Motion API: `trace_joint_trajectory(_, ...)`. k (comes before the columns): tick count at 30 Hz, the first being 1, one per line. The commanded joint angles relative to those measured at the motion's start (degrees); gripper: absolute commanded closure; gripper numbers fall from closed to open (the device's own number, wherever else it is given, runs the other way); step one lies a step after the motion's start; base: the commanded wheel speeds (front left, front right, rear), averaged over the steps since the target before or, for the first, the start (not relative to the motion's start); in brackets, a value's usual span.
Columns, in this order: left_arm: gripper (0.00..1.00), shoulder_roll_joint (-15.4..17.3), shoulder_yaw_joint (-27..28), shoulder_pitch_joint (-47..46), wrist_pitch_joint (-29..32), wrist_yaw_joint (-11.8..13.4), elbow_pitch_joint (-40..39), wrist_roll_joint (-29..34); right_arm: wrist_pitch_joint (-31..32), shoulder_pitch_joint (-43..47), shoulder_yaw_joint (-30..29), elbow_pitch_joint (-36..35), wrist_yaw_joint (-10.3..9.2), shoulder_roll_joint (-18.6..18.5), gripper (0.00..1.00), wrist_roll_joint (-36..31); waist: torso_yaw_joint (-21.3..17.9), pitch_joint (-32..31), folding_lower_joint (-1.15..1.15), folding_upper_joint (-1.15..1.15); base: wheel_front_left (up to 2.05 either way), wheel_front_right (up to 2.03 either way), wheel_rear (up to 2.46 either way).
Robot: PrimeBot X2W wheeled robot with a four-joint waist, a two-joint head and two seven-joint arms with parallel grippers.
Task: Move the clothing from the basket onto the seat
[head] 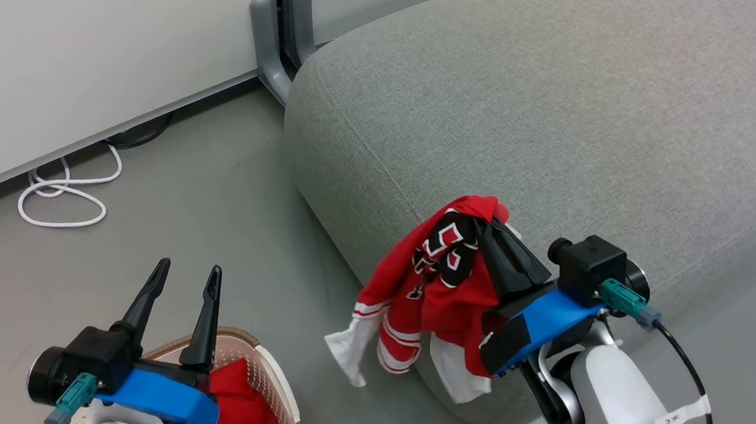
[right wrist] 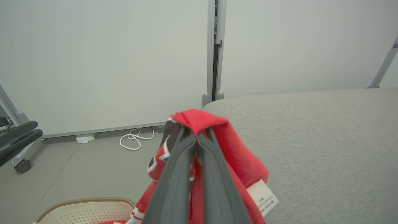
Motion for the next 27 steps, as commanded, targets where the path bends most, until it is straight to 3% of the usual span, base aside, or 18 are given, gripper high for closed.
trace_joint_trajectory(1,0.0,0.0,0.0,-1.0,-0.1,-0.3,0.3,0.3,-0.1,0.7,-0.4,-0.7,0.03,0.0,1.0,-0.4,-0.1,0.1,0.0,0.0,0.0,0.0,0.0)
trace_joint_trajectory(16,0.0,-0.6,0.7,-1.3,-0.2,-1.3,1.1,1.4,0.6,0.7,-2.1,-2.3,0.03,0.0,1.0,0.1,0.0,0.9,0.0,0.0,0.0,0.0,0.0)
trace_joint_trajectory(22,0.0,-0.8,1.9,-0.5,-0.2,-1.4,-0.8,2.2,0.6,-5.3,-4.0,-1.3,0.03,0.0,1.0,-2.8,0.1,2.5,0.0,0.0,0.0,0.0,0.0)
trace_joint_trajectory(27,0.0,-0.1,1.8,-1.8,-0.2,-1.5,-3.6,3.1,1.3,-14.6,-10.6,-2.1,0.03,0.1,1.0,-4.5,2.4,7.6,0.0,0.0,0.0,0.0,0.0)
